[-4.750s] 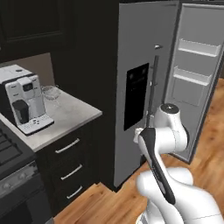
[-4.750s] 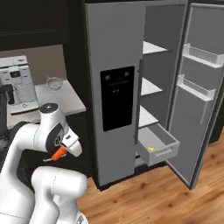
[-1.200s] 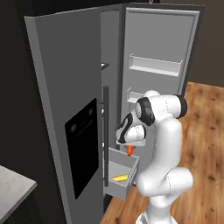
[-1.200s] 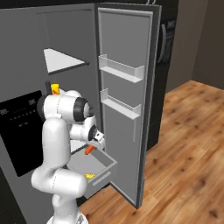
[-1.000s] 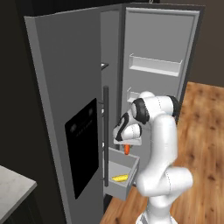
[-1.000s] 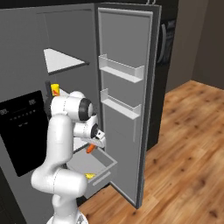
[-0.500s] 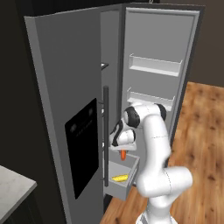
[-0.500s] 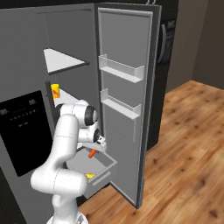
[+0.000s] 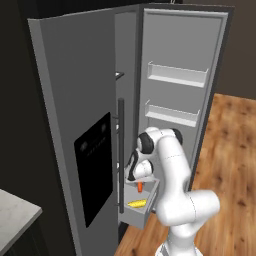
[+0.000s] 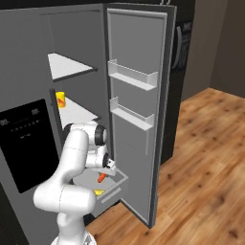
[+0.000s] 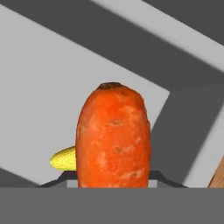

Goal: Place the carrot and corn inside the fridge drawer. Close the drawer after placing the vegetables.

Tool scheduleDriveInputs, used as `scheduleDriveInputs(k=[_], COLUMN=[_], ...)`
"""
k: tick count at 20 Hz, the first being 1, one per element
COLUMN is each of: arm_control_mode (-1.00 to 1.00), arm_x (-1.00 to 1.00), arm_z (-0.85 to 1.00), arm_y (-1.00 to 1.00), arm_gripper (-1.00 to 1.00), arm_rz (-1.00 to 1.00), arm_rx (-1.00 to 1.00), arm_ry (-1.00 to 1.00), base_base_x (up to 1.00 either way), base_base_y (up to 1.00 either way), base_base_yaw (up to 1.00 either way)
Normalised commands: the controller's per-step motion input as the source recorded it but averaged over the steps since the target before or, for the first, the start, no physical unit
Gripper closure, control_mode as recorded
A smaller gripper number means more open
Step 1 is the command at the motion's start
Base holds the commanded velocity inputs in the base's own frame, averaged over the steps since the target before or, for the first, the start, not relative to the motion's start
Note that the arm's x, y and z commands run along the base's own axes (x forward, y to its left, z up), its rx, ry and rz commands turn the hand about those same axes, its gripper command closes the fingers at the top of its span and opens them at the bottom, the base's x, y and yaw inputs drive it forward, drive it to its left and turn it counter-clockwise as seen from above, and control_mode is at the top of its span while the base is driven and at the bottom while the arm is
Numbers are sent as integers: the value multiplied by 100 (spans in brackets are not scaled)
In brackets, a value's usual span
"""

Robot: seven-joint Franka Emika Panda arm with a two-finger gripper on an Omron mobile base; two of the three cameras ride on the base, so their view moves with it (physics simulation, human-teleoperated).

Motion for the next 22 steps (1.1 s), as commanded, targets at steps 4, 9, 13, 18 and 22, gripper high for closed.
scheduleDriveInputs(k=[4,9,13,18,22], arm_control_mode=[-100,-100,-100,-100,-100], arm_x=[34,58,47,30,22], arm_z=[-43,-41,-50,-78,-76], arm_y=[0,0,0,0,0], arm_gripper=[100,100,100,100,100], arm_rz=[7,5,6,6,5], arm_rx=[0,1,2,0,0], arm_ry=[-4,0,0,0,1], base_base_x=[0,0,0,0,0], base_base_y=[0,0,0,0,0], base_base_yaw=[0,0,0,0,0])
